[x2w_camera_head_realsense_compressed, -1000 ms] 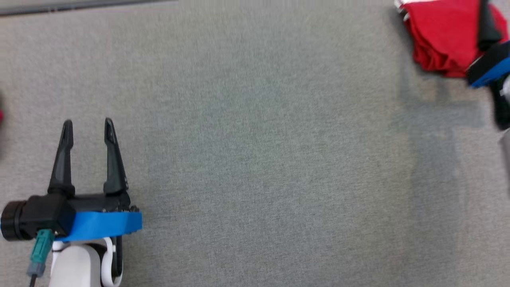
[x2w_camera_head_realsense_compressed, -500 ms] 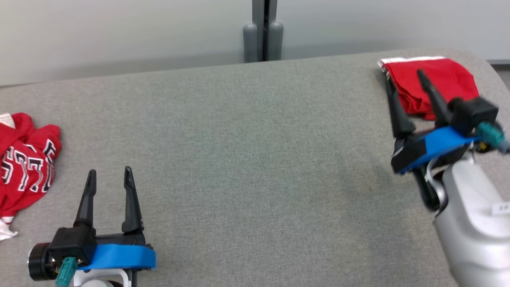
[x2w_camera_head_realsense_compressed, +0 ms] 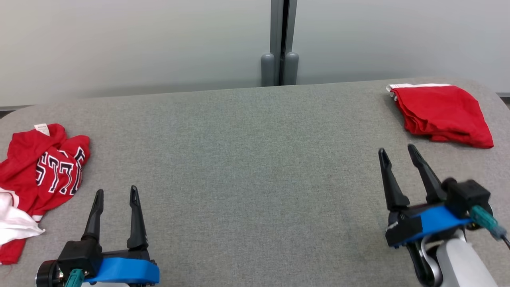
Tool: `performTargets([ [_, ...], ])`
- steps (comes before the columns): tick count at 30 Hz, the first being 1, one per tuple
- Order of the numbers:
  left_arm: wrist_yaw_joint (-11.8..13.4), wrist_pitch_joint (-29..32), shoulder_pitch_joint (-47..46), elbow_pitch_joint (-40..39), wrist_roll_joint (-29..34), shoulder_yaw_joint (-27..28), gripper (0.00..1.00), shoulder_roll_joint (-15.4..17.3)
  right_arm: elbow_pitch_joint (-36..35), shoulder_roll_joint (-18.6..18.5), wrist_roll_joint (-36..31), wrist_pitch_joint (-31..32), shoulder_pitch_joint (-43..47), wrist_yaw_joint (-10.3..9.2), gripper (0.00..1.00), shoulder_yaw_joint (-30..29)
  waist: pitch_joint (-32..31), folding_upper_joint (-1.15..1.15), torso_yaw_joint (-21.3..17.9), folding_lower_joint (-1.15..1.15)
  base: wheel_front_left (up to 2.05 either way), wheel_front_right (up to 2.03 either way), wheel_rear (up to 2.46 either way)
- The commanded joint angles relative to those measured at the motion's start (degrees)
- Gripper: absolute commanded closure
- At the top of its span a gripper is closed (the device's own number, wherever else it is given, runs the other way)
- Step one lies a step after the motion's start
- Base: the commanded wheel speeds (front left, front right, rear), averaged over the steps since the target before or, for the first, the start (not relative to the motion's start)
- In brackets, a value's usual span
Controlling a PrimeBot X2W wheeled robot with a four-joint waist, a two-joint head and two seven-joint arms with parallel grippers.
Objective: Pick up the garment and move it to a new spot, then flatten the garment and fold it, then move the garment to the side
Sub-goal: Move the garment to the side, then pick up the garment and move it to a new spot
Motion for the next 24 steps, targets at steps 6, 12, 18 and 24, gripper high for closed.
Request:
performTargets([
  [6, 0.25, -0.15, 1.07, 0.18, 0.55, -0.2, 0.0, 0.02, -8.0, 3.12, -1.96, 2.25, 8.69, 0.03, 0.0, -3.61, -1.11, 0.0, 0.73, 0.01, 0.0, 0.0, 0.0],
  [12, 0.14, -0.15, 1.45, 0.32, 1.05, -0.5, 0.0, 0.19, -14.1, 4.93, -4.4, 4.46, 14.86, 0.02, 0.0, -5.77, -1.77, 0.0, 1.45, 0.01, 0.0, 0.0, 0.0],
  [18, 0.35, -0.14, 1.7, -0.03, 1.26, -0.74, 0.0, 0.18, -17.17, 5.34, -4.83, 6.15, 17.52, 0.03, 0.0, -6.3, -1.57, 0.0, 1.49, 0.01, 0.0, 0.0, 0.0],
  [24, 0.46, -0.14, 1.66, -0.06, 1.04, -0.77, 0.0, 0.14, -17.87, 5.35, -4.18, 6.68, 17.76, 0.03, 0.0, -6.76, -1.6, 0.0, 1.52, 0.01, 0.0, 0.0, 0.0],
])
